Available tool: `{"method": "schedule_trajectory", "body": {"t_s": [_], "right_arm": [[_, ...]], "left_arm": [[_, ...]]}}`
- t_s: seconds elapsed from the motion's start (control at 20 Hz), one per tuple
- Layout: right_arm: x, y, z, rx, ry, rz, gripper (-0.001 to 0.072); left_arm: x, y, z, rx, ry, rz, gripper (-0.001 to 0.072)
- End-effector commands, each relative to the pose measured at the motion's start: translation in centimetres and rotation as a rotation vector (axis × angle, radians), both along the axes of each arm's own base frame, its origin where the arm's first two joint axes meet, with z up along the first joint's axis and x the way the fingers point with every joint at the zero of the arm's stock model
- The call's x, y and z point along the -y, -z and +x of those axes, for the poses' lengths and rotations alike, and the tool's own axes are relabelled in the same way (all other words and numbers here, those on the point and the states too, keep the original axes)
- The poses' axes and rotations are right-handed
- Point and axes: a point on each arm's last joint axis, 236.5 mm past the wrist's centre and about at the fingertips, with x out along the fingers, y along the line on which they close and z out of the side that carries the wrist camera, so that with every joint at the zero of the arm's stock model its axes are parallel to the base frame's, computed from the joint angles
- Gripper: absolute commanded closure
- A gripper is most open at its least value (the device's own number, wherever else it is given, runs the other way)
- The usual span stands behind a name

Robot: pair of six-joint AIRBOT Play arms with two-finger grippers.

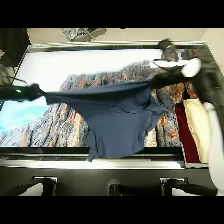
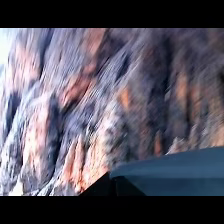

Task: Fold the shirts.

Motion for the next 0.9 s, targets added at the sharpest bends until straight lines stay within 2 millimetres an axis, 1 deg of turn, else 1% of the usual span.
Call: {"method": "schedule_trajectory", "body": {"t_s": [0.0,0.05,0.1,0.15,0.2,0.25,0.3,0.35,0.4,0.45,0.5,0.55,0.6,0.65,0.7,0.75,0.8,0.85], "right_arm": [[-4.8,8.5,4.2,-0.109,0.055,0.269,0.0668],[-5.2,10.2,4.2,-0.144,0.060,0.285,0.0668],[-5.4,11.8,3.8,-0.188,0.058,0.285,0.0668],[-5.6,12.9,3.1,-0.231,0.048,0.282,0.0664],[-5.5,13.2,2.5,-0.256,0.033,0.273,0.0532],[-5.4,12.4,1.8,-0.269,-0.008,0.265,0.0219],[-5.1,11.0,0.7,-0.276,-0.083,0.241,0.0025],[-4.6,9.0,-0.9,-0.290,-0.166,0.218,0.0020],[-3.4,6.9,-2.7,-0.313,-0.213,0.208,0.0015],[-1.9,5.2,-4.4,-0.335,-0.236,0.202,0.0014],[-0.1,4.1,-6.6,-0.389,-0.247,0.197,0.0015],[1.9,3.7,-8.9,-0.471,-0.219,0.195,0.0021],[3.1,4.1,-11.4,-0.568,-0.194,0.195,0.0037],[3.2,5.0,-14.6,-0.655,-0.198,0.189,0.0039],[2.5,6.6,-17.5,-0.709,-0.195,0.189,0.0037],[1.4,9.0,-20.8,-0.753,-0.157,0.202,0.0001],[0.1,11.7,-24.1,-0.798,-0.089,0.226,-0.0001],[-1.9,14.3,-27.7,-0.853,-0.023,0.282,-0.0001]], "left_arm": [[2.1,9.7,1.1,-0.184,0.031,-0.131,0.0683],[2.9,11.0,1.4,-0.206,0.043,-0.177,0.0682],[3.5,11.9,1.6,-0.222,0.050,-0.212,0.0683],[3.9,12.4,1.7,-0.226,0.063,-0.230,0.0682],[3.9,12.6,1.8,-0.217,0.080,-0.228,0.0683],[3.7,12.5,2.0,-0.200,0.097,-0.215,0.0683],[3.4,12.2,2.1,-0.190,0.106,-0.210,0.0683],[3.0,11.7,2.1,-0.186,0.108,-0.211,0.0683],[2.6,11.3,2.1,-0.184,0.106,-0.215,0.0683],[2.2,11.1,2.0,-0.180,0.111,-0.213,0.0683],[1.8,11.1,1.9,-0.178,0.117,-0.208,0.0683],[1.5,11.3,1.6,-0.190,0.120,-0.204,0.0683],[1.2,11.6,1.3,-0.201,0.122,-0.192,0.0682],[1.1,11.8,0.9,-0.213,0.129,-0.183,0.0682],[1.1,12.1,0.6,-0.223,0.136,-0.180,0.0683],[1.1,12.3,0.2,-0.233,0.150,-0.174,0.0683],[1.2,12.5,0.0,-0.238,0.156,-0.173,0.0683],[1.2,12.7,-0.1,-0.241,0.155,-0.175,0.0683]]}}
